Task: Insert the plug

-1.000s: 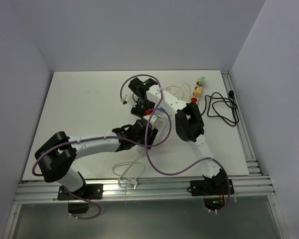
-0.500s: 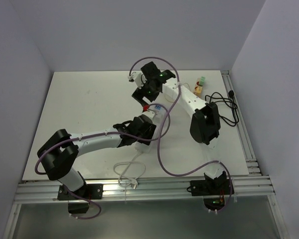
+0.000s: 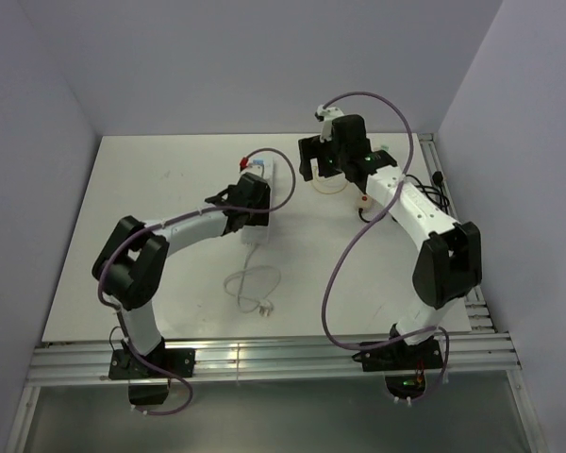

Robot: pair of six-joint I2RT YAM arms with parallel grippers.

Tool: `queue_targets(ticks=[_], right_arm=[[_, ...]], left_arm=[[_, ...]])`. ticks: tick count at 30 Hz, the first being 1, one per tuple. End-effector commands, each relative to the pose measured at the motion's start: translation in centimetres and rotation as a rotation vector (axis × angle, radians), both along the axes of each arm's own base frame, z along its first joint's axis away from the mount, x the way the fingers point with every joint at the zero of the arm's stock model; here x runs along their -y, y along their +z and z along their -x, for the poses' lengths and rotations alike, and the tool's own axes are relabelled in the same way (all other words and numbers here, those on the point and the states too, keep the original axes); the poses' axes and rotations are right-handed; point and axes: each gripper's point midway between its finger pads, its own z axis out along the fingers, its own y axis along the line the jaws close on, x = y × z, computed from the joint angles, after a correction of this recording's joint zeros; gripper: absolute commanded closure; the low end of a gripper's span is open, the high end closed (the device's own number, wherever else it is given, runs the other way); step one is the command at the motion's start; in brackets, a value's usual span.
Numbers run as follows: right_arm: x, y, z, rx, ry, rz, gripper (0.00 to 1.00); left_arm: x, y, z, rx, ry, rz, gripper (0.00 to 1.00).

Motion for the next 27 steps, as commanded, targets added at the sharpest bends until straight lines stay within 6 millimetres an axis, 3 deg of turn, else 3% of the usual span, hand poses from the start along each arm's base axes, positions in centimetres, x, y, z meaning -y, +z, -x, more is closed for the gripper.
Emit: queue_targets(ticks=[1, 2, 4, 5, 6, 7, 11, 14, 17, 18, 20, 21, 22, 23, 24, 25, 26, 27], right_arm=[[-1.0, 5.6, 0.0, 0.162, -0.053, -0.154, 0.05], [-1.0, 5.1, 0.5, 0.152, -0.048, -0.153, 0.05], [-0.6, 6.0, 1.2, 0.17, -0.059, -0.171, 0.06], [-0.4, 5.3, 1.6, 0.159, -0.063, -0.166, 0.06], [-0.2, 6.2, 1.9, 0.189, -0.062, -0.175, 0.06], [0.2, 6.2, 2.0, 0.195, -0.082, -0.168, 0.06], [1.3, 6.4, 2.7, 0.212, -0.113, -0.151, 0.06], [1.8, 6.7, 2.7, 0.232, -0.145, -0.163, 0.05], [2.9, 7.3, 2.8, 0.246, -0.232, -0.205, 0.05], [3.5, 7.8, 2.8, 0.262, -0.273, -0.215, 0.04], [3.7, 7.4, 3.0, 0.272, -0.289, -0.241, 0.0], [3.8, 8.1, 3.5, 0.284, -0.301, -0.284, 0.0], [3.9, 6.9, 4.1, 0.266, -0.305, -0.3, 0.0], [3.8, 7.3, 4.3, 0.273, -0.319, -0.364, 0.0], [4.1, 8.5, 4.8, 0.306, -0.324, -0.414, 0.0], [4.3, 7.3, 5.3, 0.288, -0.326, -0.428, 0.0], [4.7, 8.4, 5.8, 0.321, -0.329, -0.46, 0.0], [4.9, 8.4, 6.2, 0.329, -0.329, -0.466, 0.0]], left_arm=[[-1.4, 1.2, -5.4, 0.085, 0.064, -0.033, 0.46], [-2.2, 2.2, -7.3, 0.109, 0.085, -0.03, 0.46], [-2.8, 1.8, -8.9, 0.105, 0.09, -0.028, 0.43], [-3.2, 2.7, -9.9, 0.119, 0.094, -0.01, 0.39], [-3.4, 3.0, -10.3, 0.129, 0.095, -0.003, 0.31], [-3.4, 4.1, -10.5, 0.152, 0.089, 0.015, 0.16], [-3.8, 7.7, -11.0, 0.204, 0.075, 0.076, 0.07], [-4.3, 9.3, -11.0, 0.223, 0.075, 0.096, 0.03], [-4.6, 11.6, -10.2, 0.261, 0.063, 0.138, 0.0], [-4.7, 13.4, -9.6, 0.293, 0.054, 0.167, 0.01], [-5.1, 13.9, -8.3, 0.301, 0.063, 0.201, 0.01], [-5.2, 16.7, -7.5, 0.362, 0.061, 0.251, 0.0], [-5.4, 15.6, -6.4, 0.344, 0.059, 0.263, 0.0], [-5.6, 16.2, -5.7, 0.357, 0.082, 0.303, 0.01], [-6.3, 18.6, -4.7, 0.415, 0.097, 0.349, 0.01], [-7.0, 17.0, -3.6, 0.395, 0.129, 0.358, 0.01], [-7.4, 17.3, -2.9, 0.416, 0.14, 0.377, 0.0], [-8.0, 19.3, -1.8, 0.476, 0.146, 0.416, 0.0]])
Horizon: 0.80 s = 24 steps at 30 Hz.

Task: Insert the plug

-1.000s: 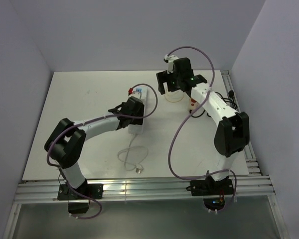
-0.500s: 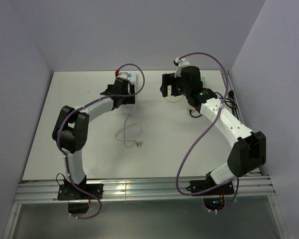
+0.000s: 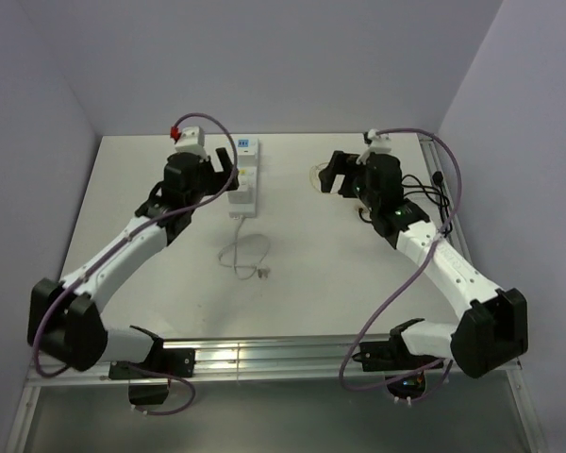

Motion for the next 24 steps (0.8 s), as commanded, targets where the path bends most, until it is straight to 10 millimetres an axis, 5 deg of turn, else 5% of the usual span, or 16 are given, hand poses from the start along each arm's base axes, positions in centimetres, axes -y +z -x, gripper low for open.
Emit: queue_targets(ticks=[1, 6, 7, 8, 10, 11, 12, 14, 18, 24], right_arm=[[1.1, 3.6, 0.7, 0.135, -0.056, -0.136, 0.0], [4.4, 2.9, 3.6, 0.184, -0.182, -0.144, 0.0], [4.9, 1.1, 4.2, 0.165, -0.195, -0.125, 0.0], [5.8, 1.7, 5.0, 0.208, -0.223, -0.128, 0.0], [6.7, -0.5, 6.0, 0.195, -0.253, -0.119, 0.0], [7.0, 0.5, 6.7, 0.239, -0.261, -0.153, 0.0], [7.2, -1.3, 7.3, 0.222, -0.259, -0.15, 0.0], [7.0, -0.7, 8.4, 0.273, -0.239, -0.208, 0.0], [8.1, -4.0, 9.7, 0.252, -0.278, -0.204, 0.0], [10.2, -7.3, 10.7, 0.228, -0.376, -0.182, 0.0]], left_arm=[[-1.7, 0.6, 2.5, 0.069, 0.07, 0.124, 0.0], [-5.1, -1.6, 7.3, 0.118, 0.148, 0.192, 0.0], [-5.5, -2.0, 7.8, 0.117, 0.16, 0.202, 0.0], [-6.0, -2.5, 8.3, 0.117, 0.175, 0.2, 0.0], [-6.7, -4.2, 9.6, 0.106, 0.185, 0.194, 0.0], [-7.1, -4.9, 10.0, 0.096, 0.197, 0.189, 0.01], [-7.4, -5.7, 10.6, 0.087, 0.202, 0.187, 0.0], [-7.6, -6.7, 11.4, 0.058, 0.201, 0.183, 0.01], [-8.6, -8.1, 12.6, 0.061, 0.217, 0.173, 0.0], [-9.0, -7.5, 13.5, 0.135, 0.214, 0.234, 0.0]])
